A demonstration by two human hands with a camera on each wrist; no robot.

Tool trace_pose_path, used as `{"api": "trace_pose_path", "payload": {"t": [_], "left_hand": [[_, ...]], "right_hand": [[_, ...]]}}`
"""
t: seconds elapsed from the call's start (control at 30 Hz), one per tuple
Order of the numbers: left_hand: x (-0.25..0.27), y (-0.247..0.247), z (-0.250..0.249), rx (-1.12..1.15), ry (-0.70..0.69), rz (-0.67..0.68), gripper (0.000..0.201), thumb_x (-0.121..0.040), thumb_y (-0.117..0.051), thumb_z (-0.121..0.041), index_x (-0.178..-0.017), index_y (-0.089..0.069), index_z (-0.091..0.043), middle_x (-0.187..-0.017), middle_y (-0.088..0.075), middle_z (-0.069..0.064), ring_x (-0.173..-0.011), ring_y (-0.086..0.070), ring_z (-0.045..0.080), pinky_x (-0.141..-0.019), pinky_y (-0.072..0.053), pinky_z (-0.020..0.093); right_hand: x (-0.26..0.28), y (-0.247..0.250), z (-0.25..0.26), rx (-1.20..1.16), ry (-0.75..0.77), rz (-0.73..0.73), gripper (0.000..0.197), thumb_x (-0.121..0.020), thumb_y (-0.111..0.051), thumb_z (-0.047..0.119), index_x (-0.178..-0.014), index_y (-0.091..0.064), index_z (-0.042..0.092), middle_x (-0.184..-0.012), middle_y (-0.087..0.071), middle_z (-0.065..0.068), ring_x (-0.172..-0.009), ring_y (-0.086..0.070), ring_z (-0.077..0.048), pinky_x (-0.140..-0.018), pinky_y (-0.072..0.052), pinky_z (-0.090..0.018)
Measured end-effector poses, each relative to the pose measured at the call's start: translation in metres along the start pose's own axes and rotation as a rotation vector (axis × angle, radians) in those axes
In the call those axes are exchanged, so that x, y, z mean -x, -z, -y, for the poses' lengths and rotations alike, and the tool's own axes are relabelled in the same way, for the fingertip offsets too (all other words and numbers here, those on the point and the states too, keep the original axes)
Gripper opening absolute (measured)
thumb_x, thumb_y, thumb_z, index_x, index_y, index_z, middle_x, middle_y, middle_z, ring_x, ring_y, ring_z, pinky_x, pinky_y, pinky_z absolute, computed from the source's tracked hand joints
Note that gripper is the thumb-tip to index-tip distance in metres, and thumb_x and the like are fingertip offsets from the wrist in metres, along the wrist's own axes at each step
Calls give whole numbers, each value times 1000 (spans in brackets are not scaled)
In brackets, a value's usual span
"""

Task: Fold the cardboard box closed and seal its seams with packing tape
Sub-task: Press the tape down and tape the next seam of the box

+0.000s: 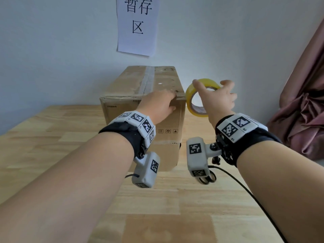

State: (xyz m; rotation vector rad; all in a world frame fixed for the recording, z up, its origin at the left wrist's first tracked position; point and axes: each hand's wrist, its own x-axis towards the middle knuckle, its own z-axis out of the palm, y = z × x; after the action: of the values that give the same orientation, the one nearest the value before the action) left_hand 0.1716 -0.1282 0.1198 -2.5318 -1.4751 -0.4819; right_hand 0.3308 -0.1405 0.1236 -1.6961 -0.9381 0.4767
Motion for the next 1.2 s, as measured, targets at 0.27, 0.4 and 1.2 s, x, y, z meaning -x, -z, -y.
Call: {"api": "trace_pose_path", "payload": {"t": [0.27, 0.4, 1.2], "left_hand": [[-6, 2, -6, -50, -10, 69, 45, -95, -49, -39, -136, -45, -20, -123, -61, 7, -108, -58, 29, -85, -49, 40], [-6, 2, -5, -44, -31, 63, 44, -96, -50, -34, -136, -45, -18, -129, -57, 4, -112, -56, 26, -88, -48, 40], [-7, -7, -2, -93, -75, -54, 45, -97, -48, -30, -141, -41, -21, -125, -52, 5, -114, -49, 24, -81, -44, 36]], "right_hand": [[-4, 9, 11, 28, 142, 46, 82, -62, -74, 57, -128, -35, 26, -110, -38, -1, -95, -52, -23, -85, -48, -38], [-10, 14, 6, 47, 93, 44, 81, -60, -73, 55, -127, -36, 28, -110, -35, -1, -96, -52, -25, -88, -49, -43], [-7, 5, -44, -230, -293, 153, 76, -73, -63, 57, -132, -36, 17, -108, -50, -2, -101, -52, -24, -79, -48, -38]]}}
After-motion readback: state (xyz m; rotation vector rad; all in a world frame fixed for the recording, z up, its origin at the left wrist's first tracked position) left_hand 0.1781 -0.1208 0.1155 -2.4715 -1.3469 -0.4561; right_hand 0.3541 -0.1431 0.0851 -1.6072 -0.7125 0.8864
